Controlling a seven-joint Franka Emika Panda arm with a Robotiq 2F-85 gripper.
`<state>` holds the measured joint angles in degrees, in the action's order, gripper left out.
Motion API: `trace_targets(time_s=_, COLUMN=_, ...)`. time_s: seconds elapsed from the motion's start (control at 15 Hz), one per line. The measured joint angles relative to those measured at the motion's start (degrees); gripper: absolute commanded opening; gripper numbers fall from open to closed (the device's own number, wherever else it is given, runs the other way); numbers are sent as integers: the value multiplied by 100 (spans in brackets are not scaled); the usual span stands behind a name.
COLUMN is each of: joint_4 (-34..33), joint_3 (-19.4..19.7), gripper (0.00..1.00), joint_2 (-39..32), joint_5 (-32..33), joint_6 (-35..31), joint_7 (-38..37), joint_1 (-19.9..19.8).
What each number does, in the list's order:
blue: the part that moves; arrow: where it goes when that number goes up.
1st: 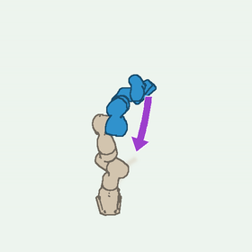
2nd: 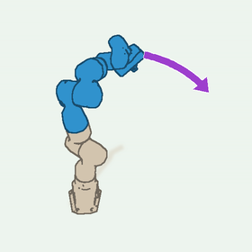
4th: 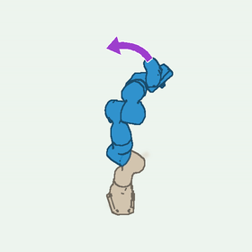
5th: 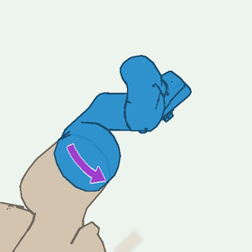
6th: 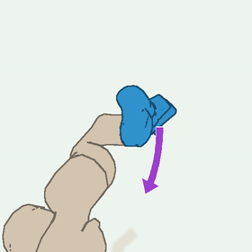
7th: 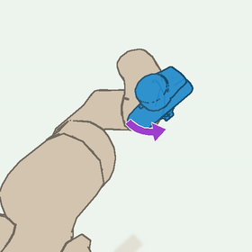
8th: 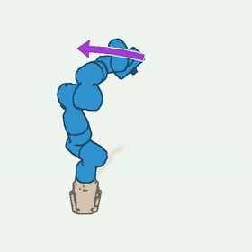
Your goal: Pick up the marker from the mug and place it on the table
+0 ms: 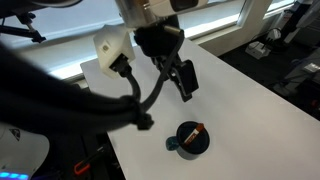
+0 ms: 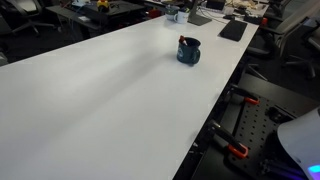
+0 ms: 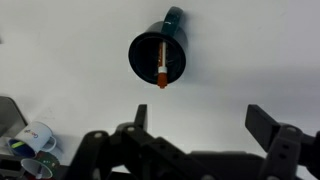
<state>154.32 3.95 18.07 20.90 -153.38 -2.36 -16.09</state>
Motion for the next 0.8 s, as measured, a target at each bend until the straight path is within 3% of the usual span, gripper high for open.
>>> trace_targets(time_s=0.6, joint_4=-105, joint_3=-291, gripper=100, joint_2=-494, joint_5=963, joint_6=-86, joint_7=-783, joint_1=-26)
trace_targets(time_s=0.67, joint_4=-150, joint_3=-286, gripper=98, joint_2=-590, joint_5=1004, joint_6=-86, joint_7=-834, joint_1=-26)
trace_targets(time_s=0.73, joint_4=-201, joint_3=-269, gripper=85, joint_2=-687, joint_5=1009, joint_6=-86, joint_7=-850, joint_1=-27)
trace_targets(time_s=0.8, joint_4=-257, joint_3=-244, gripper=91, joint_2=-784, joint_5=1009, joint_6=-86, joint_7=-853, joint_1=-27)
